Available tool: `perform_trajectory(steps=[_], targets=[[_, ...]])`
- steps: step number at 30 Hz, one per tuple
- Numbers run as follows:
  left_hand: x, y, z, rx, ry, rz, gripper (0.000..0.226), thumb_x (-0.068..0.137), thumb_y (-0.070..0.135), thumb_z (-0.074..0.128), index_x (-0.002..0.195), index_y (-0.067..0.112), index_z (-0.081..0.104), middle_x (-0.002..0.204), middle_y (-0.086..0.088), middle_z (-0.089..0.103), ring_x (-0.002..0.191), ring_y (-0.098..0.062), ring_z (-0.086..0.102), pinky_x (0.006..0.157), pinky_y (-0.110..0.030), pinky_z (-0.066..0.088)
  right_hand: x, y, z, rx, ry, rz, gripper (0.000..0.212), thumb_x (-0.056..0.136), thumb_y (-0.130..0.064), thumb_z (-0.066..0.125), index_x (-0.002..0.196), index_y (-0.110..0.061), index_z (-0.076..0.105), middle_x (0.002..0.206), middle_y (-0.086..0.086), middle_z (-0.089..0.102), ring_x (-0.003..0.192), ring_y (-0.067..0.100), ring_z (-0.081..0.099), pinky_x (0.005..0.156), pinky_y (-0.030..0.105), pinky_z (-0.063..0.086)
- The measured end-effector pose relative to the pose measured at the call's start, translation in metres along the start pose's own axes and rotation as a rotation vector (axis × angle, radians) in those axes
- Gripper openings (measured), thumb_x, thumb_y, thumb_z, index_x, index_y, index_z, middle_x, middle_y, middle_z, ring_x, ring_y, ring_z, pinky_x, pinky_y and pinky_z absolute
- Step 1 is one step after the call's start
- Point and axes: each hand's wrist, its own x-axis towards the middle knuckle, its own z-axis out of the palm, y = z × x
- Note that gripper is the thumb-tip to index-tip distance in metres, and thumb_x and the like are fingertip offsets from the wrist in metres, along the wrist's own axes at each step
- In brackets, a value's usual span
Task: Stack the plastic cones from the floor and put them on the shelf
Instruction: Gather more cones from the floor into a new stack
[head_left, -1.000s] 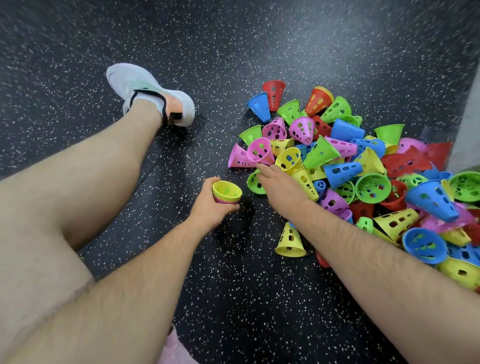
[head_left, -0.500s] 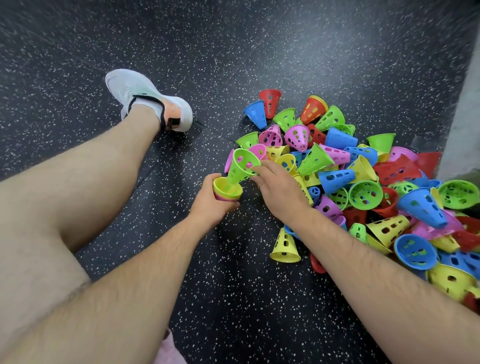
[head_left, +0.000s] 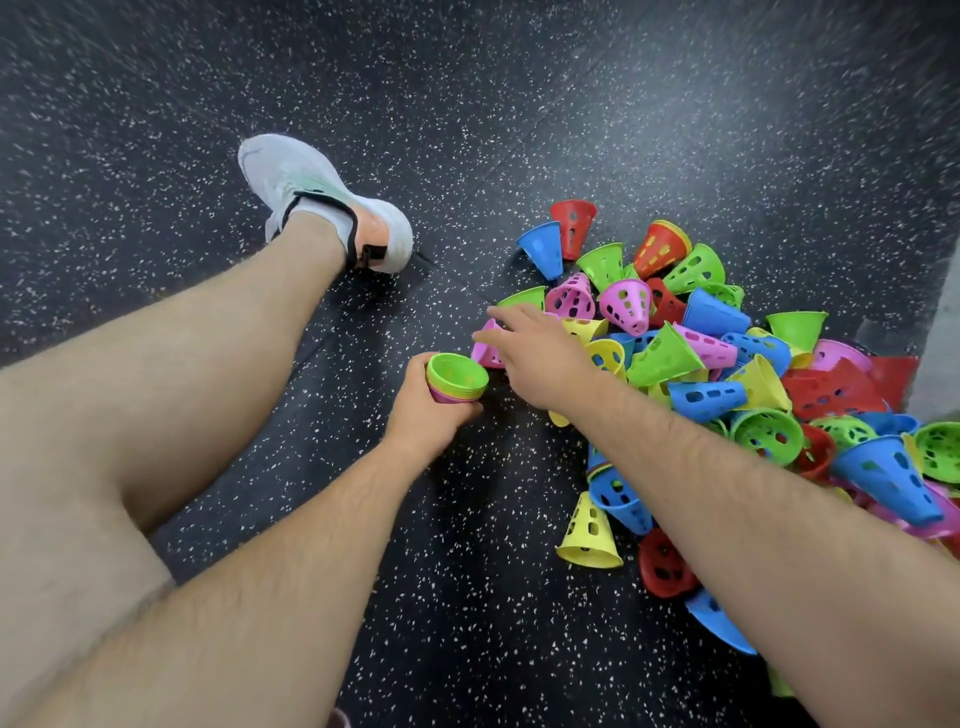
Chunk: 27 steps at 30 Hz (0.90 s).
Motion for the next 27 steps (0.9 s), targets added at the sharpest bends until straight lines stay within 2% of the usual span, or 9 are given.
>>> perform_trajectory(steps=[3,5,9,12,15,18,21,24,27], targets=[[0.004,-0.003,-0.003,-0.006,0.006,-0.002,0.071,0.07,0.008,0.091,0.125,0.023,0.05,0.104,0.009,0.063,0.093,-0.011,0.059,0.075,-0.016,0.042,0.02,0.002,0.006,-0.136,-0.131,-0.009,0.045,0.087,-0.012,0.061,0.129,-0.027,0.061,0.149,0.007,0.043,0.134,0.028,0.038,0.107,0.04,0.035],[0.006,-0.002,-0.003,0.002,0.008,-0.005,0.072,0.07,0.009,0.091,0.128,0.022,0.049,0.106,0.007,0.063,0.095,-0.013,0.059,0.077,-0.021,0.041,0.026,0.003,0.011,-0.152,-0.125,-0.002,0.037,0.086,-0.011,0.06,0.12,-0.025,0.065,0.132,0.006,0.053,0.123,0.027,0.045,0.1,0.038,0.04],[0.007,-0.001,0.003,0.031,-0.012,0.005,0.07,0.075,0.005,0.085,0.132,0.018,0.047,0.107,0.003,0.061,0.093,-0.014,0.058,0.068,-0.006,0.039,0.02,0.005,0.008,0.022,0.052,0.08,0.015,0.092,-0.013,0.058,0.106,-0.015,0.064,0.102,0.008,0.061,0.101,0.031,0.054,0.083,0.039,0.045],[0.003,0.0,0.008,0.052,-0.027,0.017,0.066,0.079,-0.002,0.079,0.133,0.013,0.045,0.104,0.002,0.057,0.083,-0.008,0.053,0.062,0.0,0.037,0.004,0.005,-0.003,0.24,0.204,0.205,0.018,0.1,-0.02,0.048,0.107,-0.012,0.062,0.095,0.009,0.064,0.091,0.03,0.055,0.075,0.042,0.046],[0.001,0.006,0.013,0.055,-0.034,0.019,0.065,0.079,-0.001,0.079,0.131,0.016,0.044,0.102,0.004,0.056,0.08,-0.002,0.052,0.06,0.0,0.037,-0.017,0.002,-0.009,0.301,0.311,0.204,0.016,0.101,-0.019,0.047,0.105,-0.011,0.061,0.088,0.008,0.063,0.084,0.03,0.055,0.072,0.046,0.046],[0.001,0.013,0.02,0.025,-0.06,0.039,0.066,0.078,0.001,0.082,0.128,0.02,0.043,0.1,0.009,0.058,0.084,-0.009,0.056,0.062,-0.003,0.039,-0.035,-0.003,-0.013,0.32,0.296,0.19,0.018,0.1,-0.017,0.05,0.11,-0.011,0.064,0.096,0.007,0.067,0.091,0.03,0.057,0.078,0.041,0.046],[0.0,0.019,0.025,-0.027,-0.087,0.061,0.07,0.073,0.011,0.091,0.127,0.021,0.046,0.104,0.01,0.063,0.092,-0.008,0.062,0.073,-0.012,0.046,-0.048,-0.008,-0.015,0.373,0.071,0.102,0.028,0.1,-0.018,0.046,0.122,-0.017,0.063,0.111,0.004,0.067,0.105,0.024,0.057,0.09,0.038,0.047],[-0.001,0.015,0.026,-0.047,-0.082,0.064,0.07,0.073,0.012,0.092,0.128,0.02,0.048,0.106,0.01,0.064,0.093,-0.005,0.062,0.074,-0.006,0.045,-0.051,-0.008,-0.012,0.431,0.013,0.157,0.036,0.097,-0.018,0.042,0.131,-0.022,0.055,0.12,0.001,0.066,0.11,0.02,0.057,0.092,0.039,0.049],[-0.001,0.009,0.024,-0.042,-0.052,0.036,0.07,0.075,0.007,0.089,0.131,0.015,0.046,0.104,0.009,0.061,0.087,0.001,0.057,0.068,0.0,0.04,-0.043,0.002,-0.006,0.314,0.012,0.211,0.048,0.085,-0.001,0.045,0.129,-0.019,0.054,0.124,0.005,0.061,0.114,0.026,0.053,0.096,0.039,0.045]])
